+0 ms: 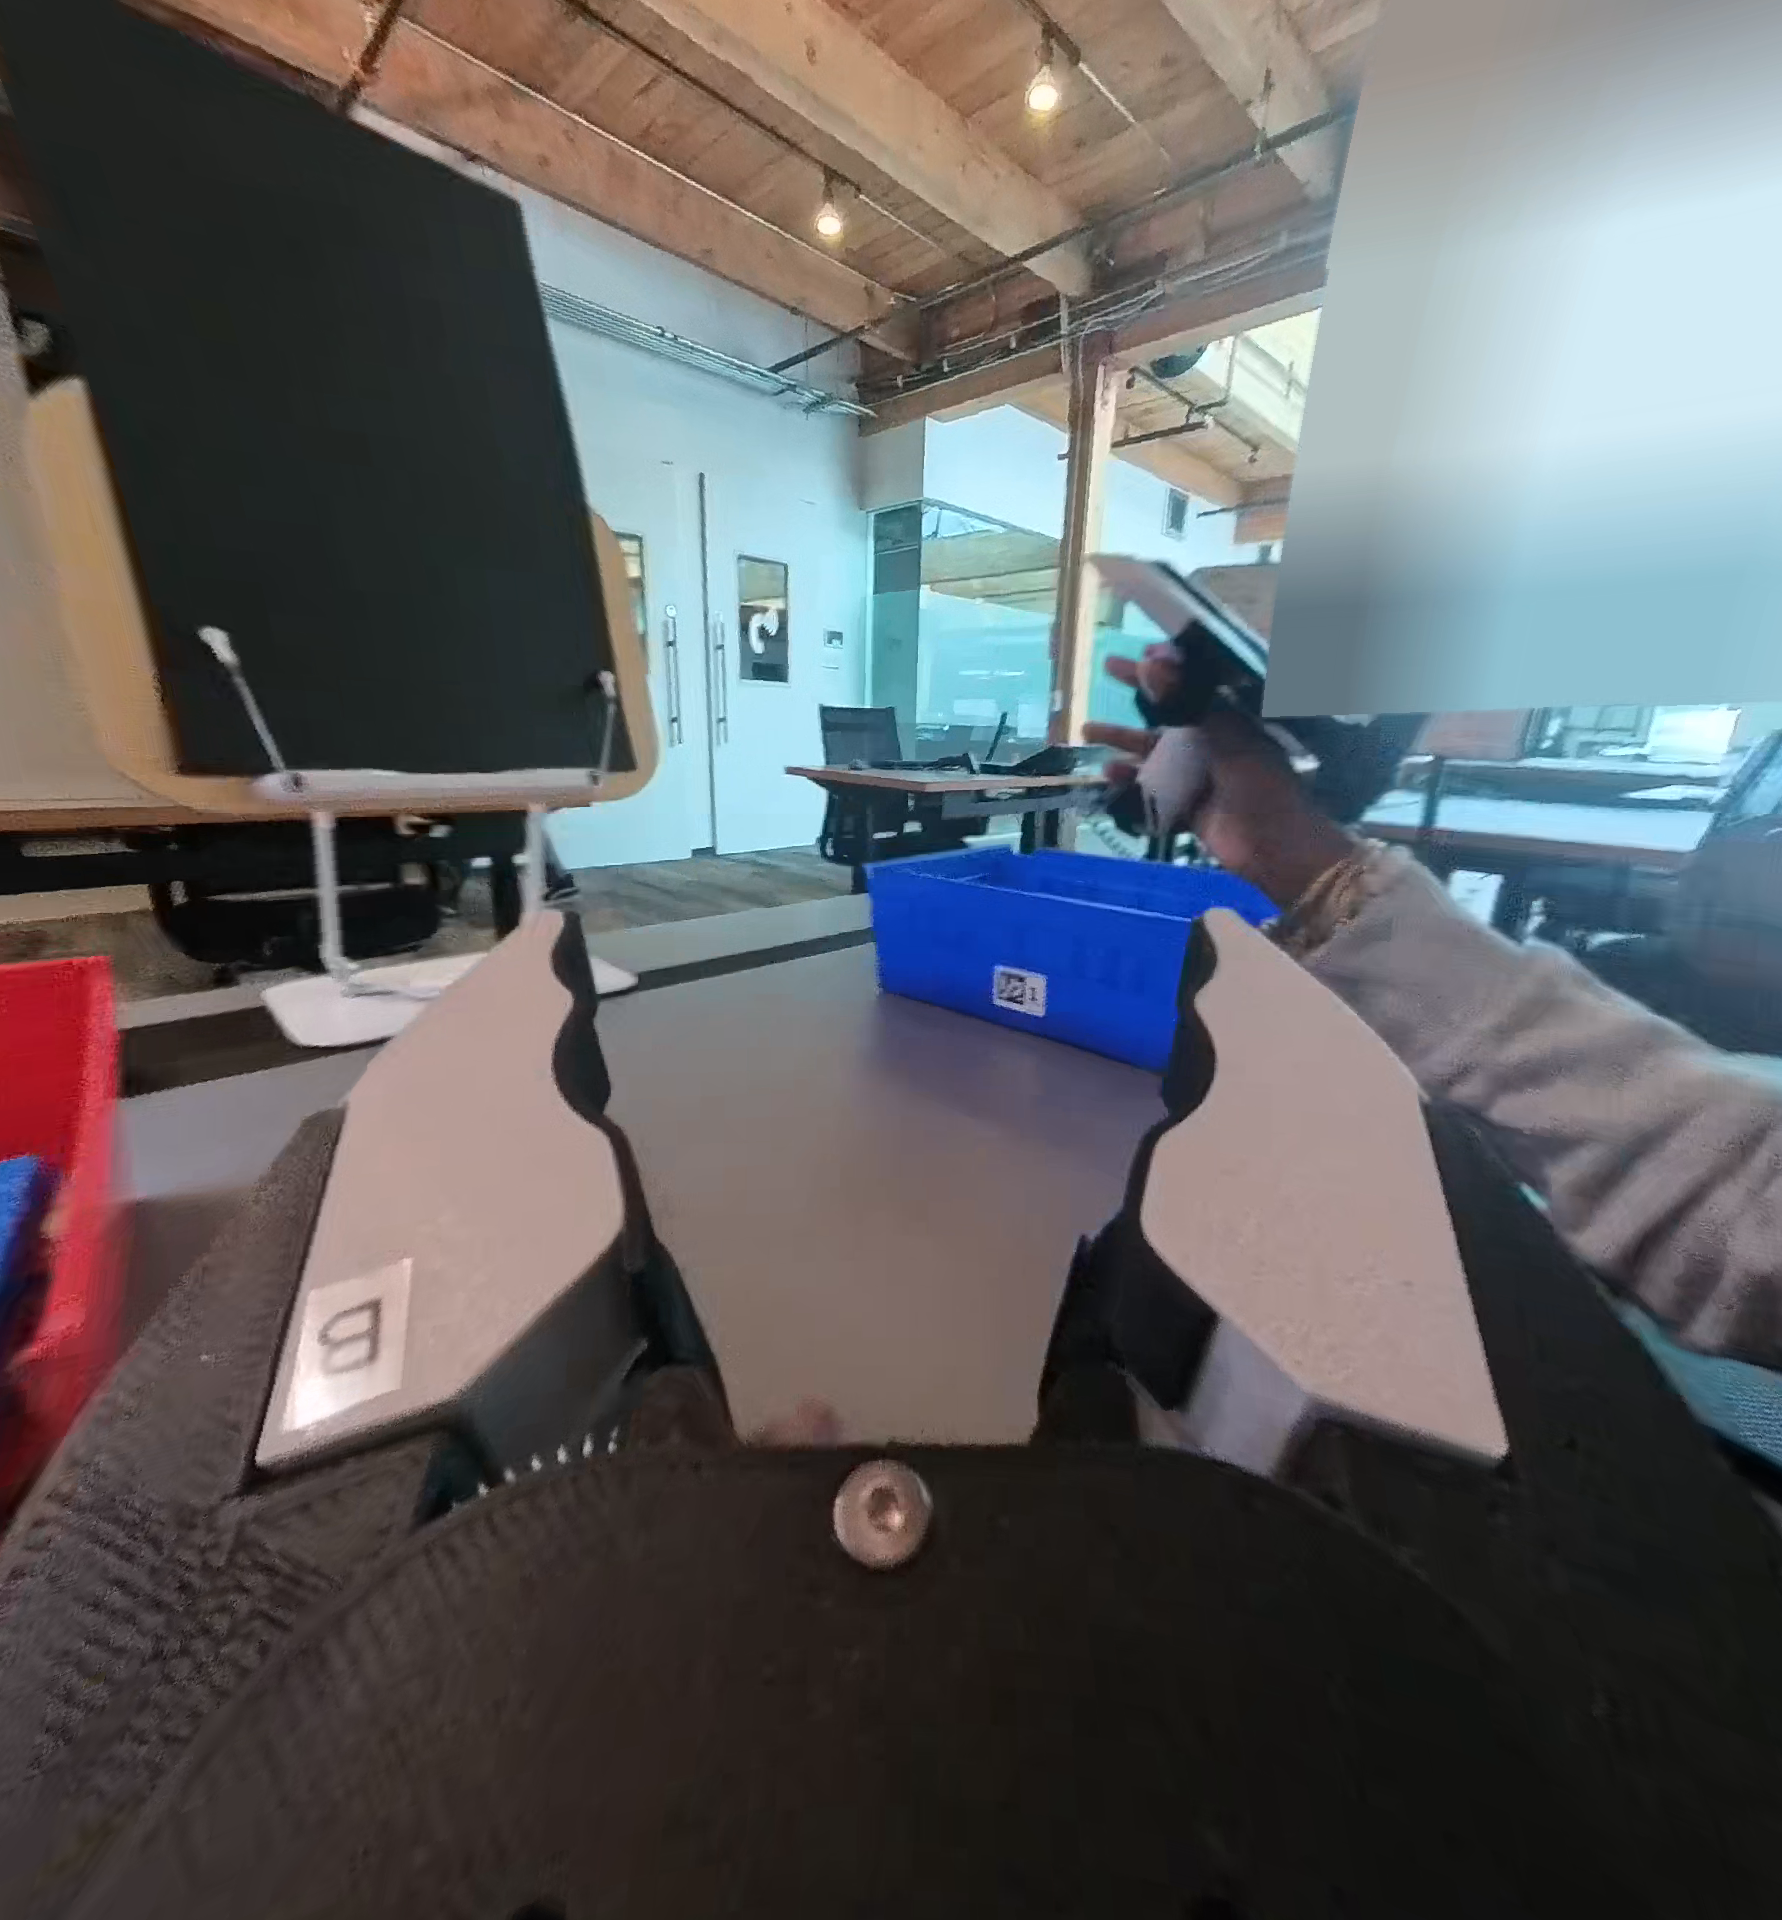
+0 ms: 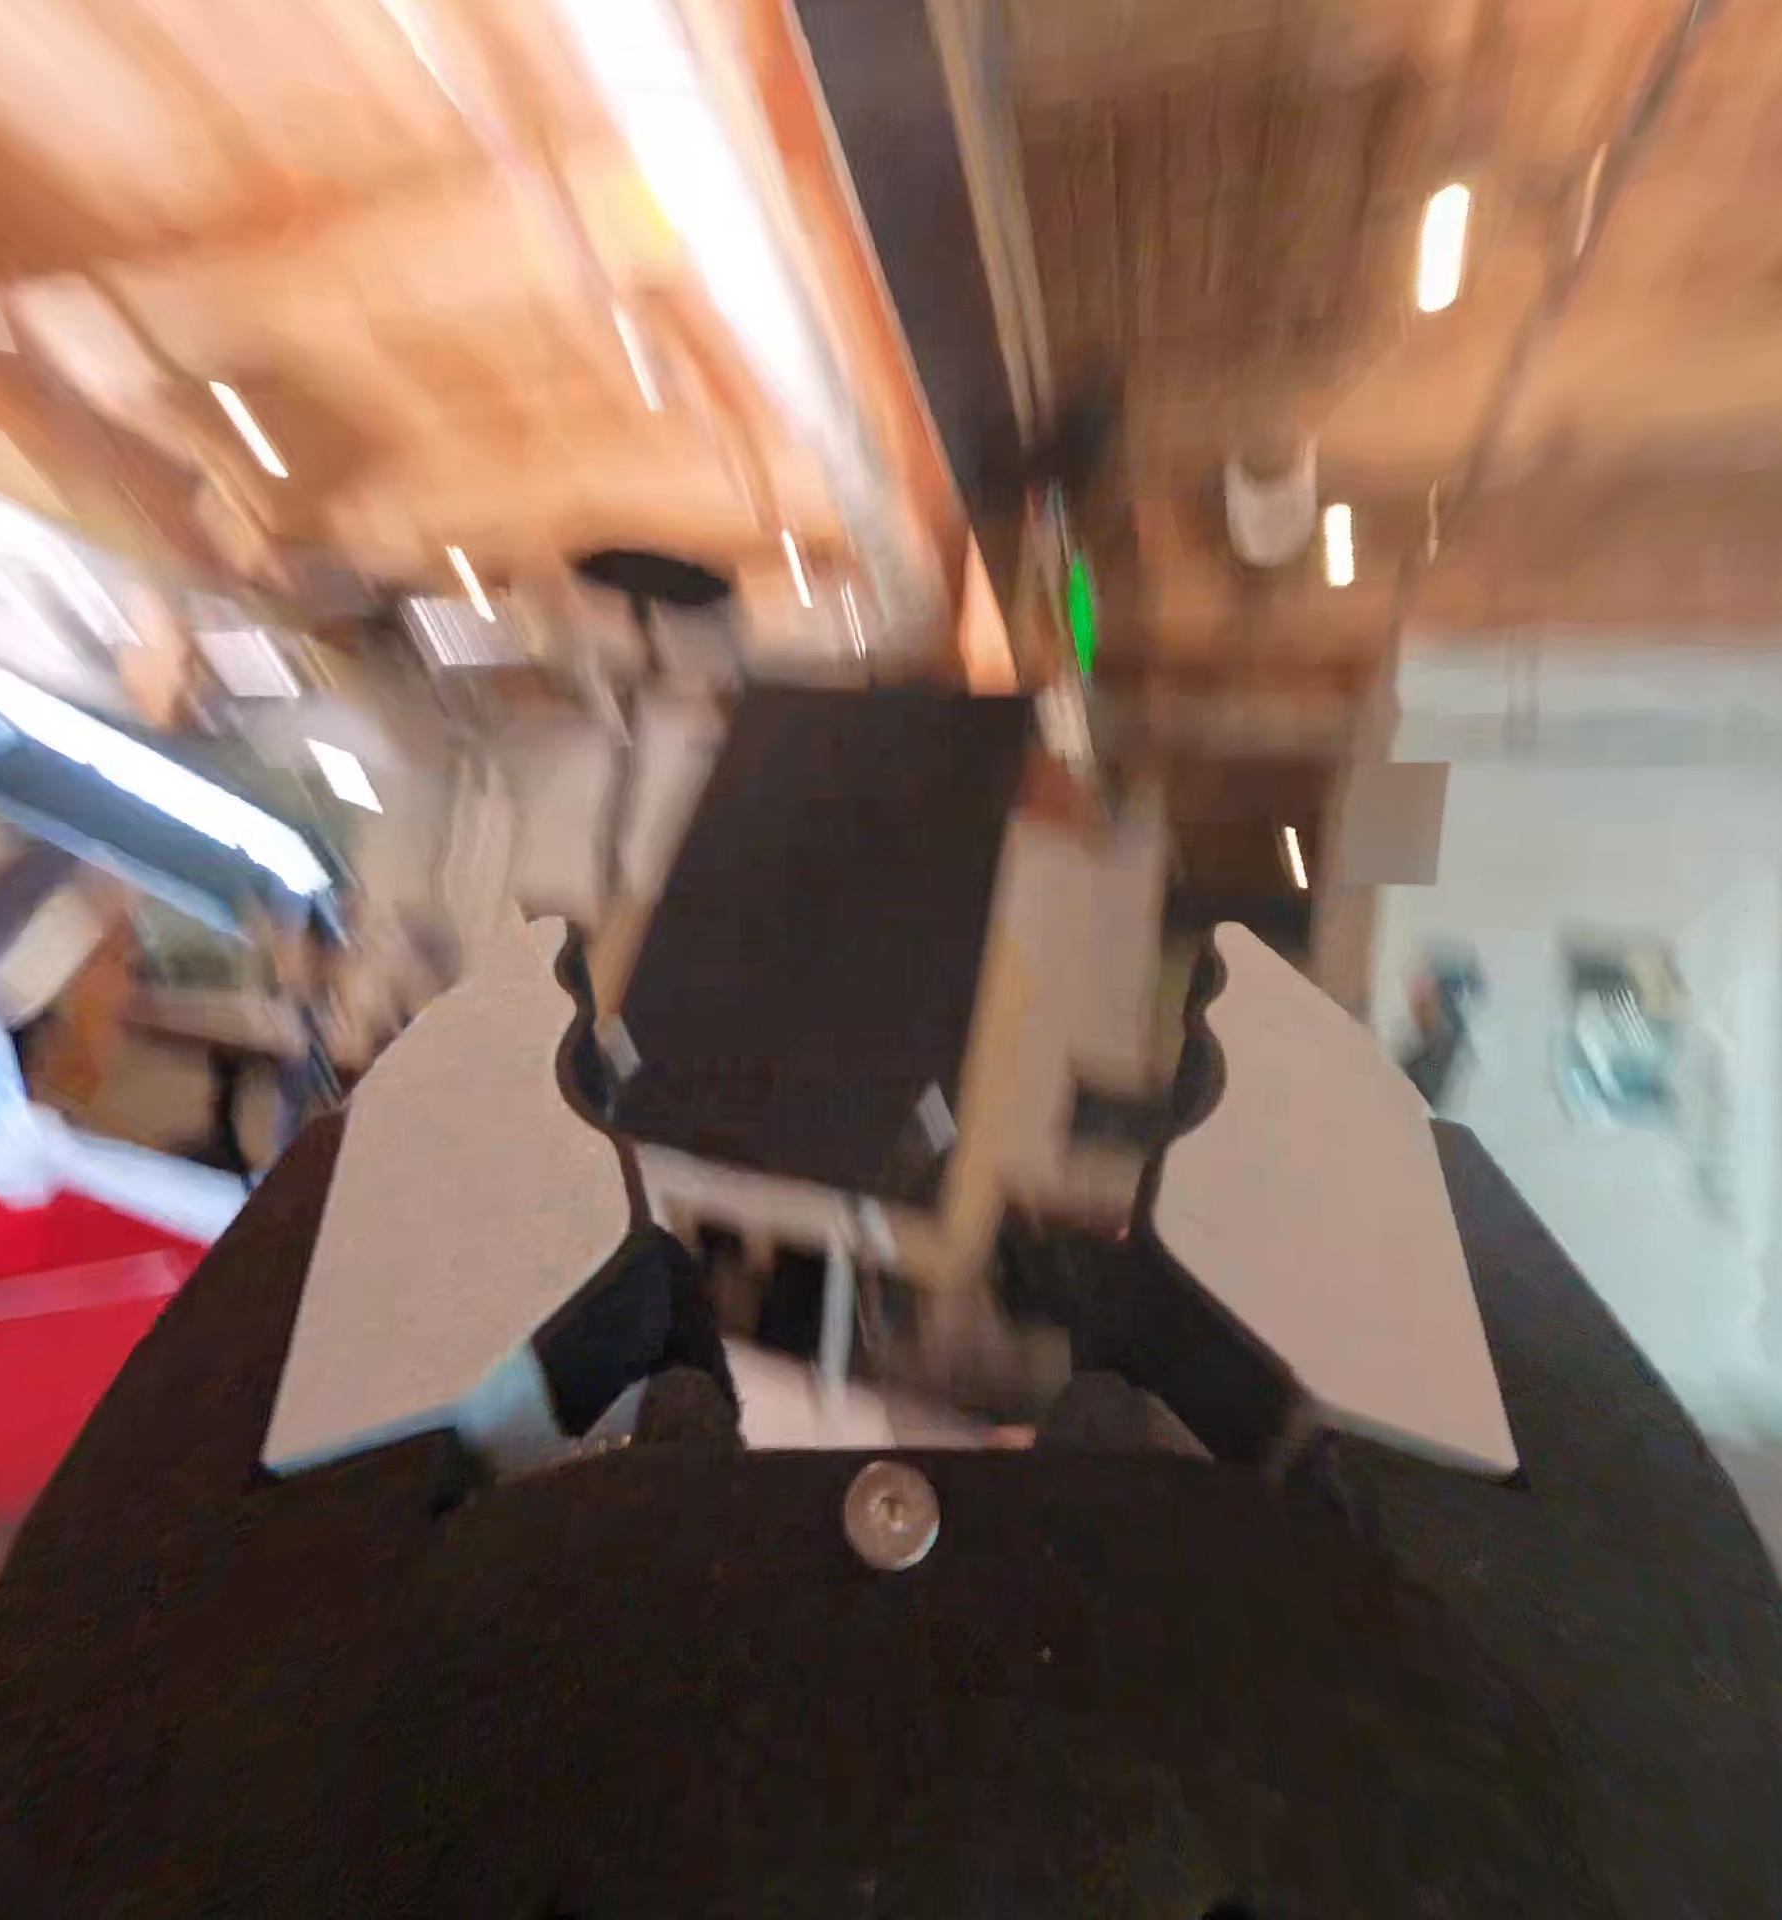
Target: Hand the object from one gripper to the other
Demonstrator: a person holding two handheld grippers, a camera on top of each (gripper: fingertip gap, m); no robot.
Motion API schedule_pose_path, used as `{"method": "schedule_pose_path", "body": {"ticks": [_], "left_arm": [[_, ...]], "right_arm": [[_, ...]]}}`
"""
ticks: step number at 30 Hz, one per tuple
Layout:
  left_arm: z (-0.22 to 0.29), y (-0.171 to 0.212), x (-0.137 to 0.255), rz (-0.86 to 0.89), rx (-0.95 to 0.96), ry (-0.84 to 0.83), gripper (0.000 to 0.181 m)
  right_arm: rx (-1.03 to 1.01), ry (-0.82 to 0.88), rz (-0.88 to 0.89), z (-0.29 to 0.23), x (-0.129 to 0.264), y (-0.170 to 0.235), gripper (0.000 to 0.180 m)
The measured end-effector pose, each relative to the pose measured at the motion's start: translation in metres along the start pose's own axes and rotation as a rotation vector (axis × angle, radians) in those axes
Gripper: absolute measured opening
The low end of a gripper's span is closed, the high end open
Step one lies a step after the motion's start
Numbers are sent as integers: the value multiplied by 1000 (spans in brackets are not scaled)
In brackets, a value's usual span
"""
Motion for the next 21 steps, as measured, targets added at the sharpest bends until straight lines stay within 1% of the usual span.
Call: {"method": "schedule_pose_path", "body": {"ticks": [1,2,3,4,5,7,10,12,15,19,21], "left_arm": [[-11,-6,8,-30,-32,-44,103],[-25,-13,18,-65,-58,-92,99],[-39,-17,27,-111,-78,-139,94],[-55,-21,37,-173,-91,-186,90],[-72,-22,45,-256,-111,-227,85],[-111,-10,64,-484,-152,-317,75],[-173,20,89,-799,-141,-508,75],[-201,43,96,-942,-114,-571,73],[-227,68,98,-1069,-86,-629,67],[-243,80,92,-1130,-87,-680,59],[-248,86,92,-1162,-85,-698,49]], "right_arm": [[-48,-62,202,-22,16,-20,105],[-92,-129,333,-43,36,-30,104],[-126,-175,389,-61,52,-30,106],[-142,-214,401,-78,65,-24,106],[-147,-266,378,-96,74,-14,110],[-139,-367,300,-128,82,2,117],[-32,-438,298,-152,88,10,117],[-5,-456,284,-157,89,15,117],[-59,-461,255,-156,89,19,116],[-109,-442,224,-148,84,23,116],[-144,-438,218,-145,83,22,114]]}}
Point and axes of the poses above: each gripper's, where its closed fingertips meet, x back along the fingers, y out of its underside, z = x × y across the jaws, the point moved 2 cm from there along x, back along the fingers, and after that the axes turned 11 degrees about y, right-handed, at the moved point
